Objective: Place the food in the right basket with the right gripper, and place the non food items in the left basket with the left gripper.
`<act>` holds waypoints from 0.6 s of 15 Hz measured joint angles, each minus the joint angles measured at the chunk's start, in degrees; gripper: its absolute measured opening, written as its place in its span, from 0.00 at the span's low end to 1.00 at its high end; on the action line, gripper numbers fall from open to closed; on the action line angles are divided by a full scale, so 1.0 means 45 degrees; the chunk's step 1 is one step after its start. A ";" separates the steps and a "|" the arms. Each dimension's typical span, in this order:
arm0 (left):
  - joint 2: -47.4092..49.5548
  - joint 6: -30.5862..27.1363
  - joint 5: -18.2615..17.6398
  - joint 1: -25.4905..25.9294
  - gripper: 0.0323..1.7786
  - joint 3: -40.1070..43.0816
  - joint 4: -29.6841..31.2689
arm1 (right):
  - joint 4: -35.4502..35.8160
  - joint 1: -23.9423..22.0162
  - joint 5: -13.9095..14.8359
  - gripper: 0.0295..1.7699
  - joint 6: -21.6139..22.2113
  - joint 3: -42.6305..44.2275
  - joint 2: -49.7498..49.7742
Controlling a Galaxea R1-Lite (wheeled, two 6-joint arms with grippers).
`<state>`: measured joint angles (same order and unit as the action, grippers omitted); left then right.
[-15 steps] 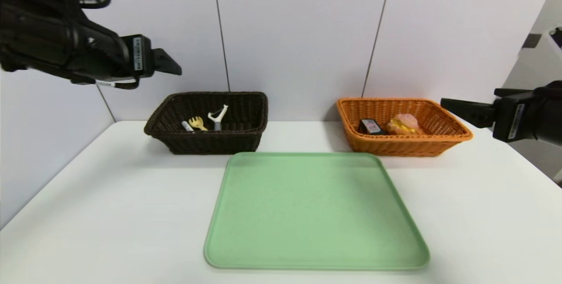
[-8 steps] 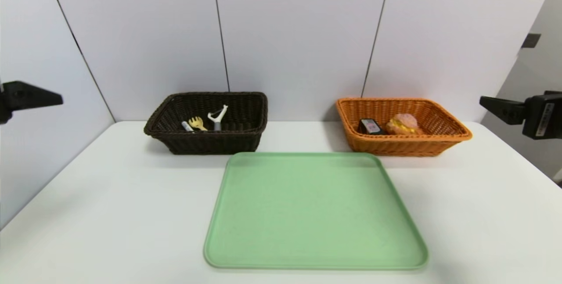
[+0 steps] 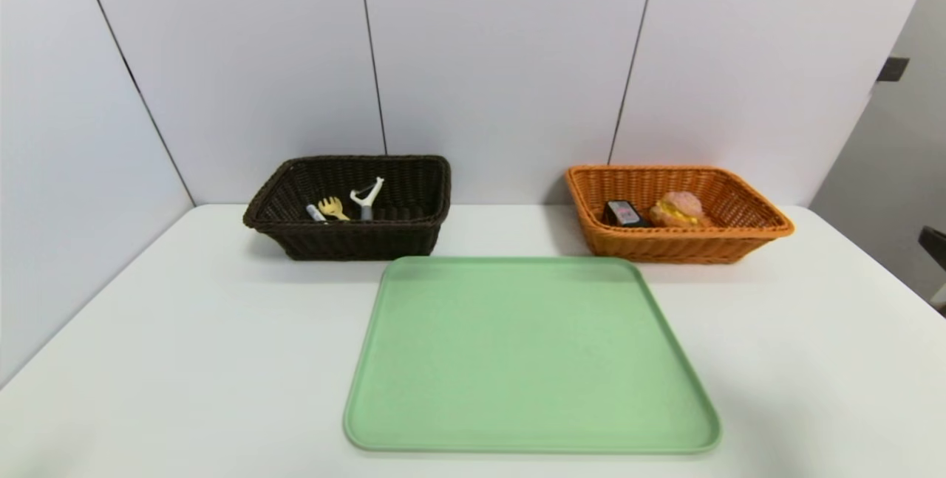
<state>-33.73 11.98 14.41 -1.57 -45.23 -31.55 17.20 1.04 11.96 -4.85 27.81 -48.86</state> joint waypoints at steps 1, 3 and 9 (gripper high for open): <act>0.0740 -0.0014 -0.0014 0.0008 0.95 0.0582 -0.0019 | -0.0043 -0.0041 0.0043 0.97 -0.0005 -0.0669 0.1002; 0.2034 -0.0306 -0.0079 0.0014 0.95 0.1452 -0.0014 | -0.0095 -0.0184 0.0146 0.97 -0.0030 -0.1783 0.2842; 0.5925 -0.2893 -0.0840 0.0154 0.95 0.3278 0.0098 | -0.2102 -0.0339 0.0011 0.97 -0.0628 -0.3627 0.8268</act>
<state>-7.07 -1.04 10.63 -0.88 -30.48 -31.11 7.74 -0.49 12.01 -7.68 11.48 -11.65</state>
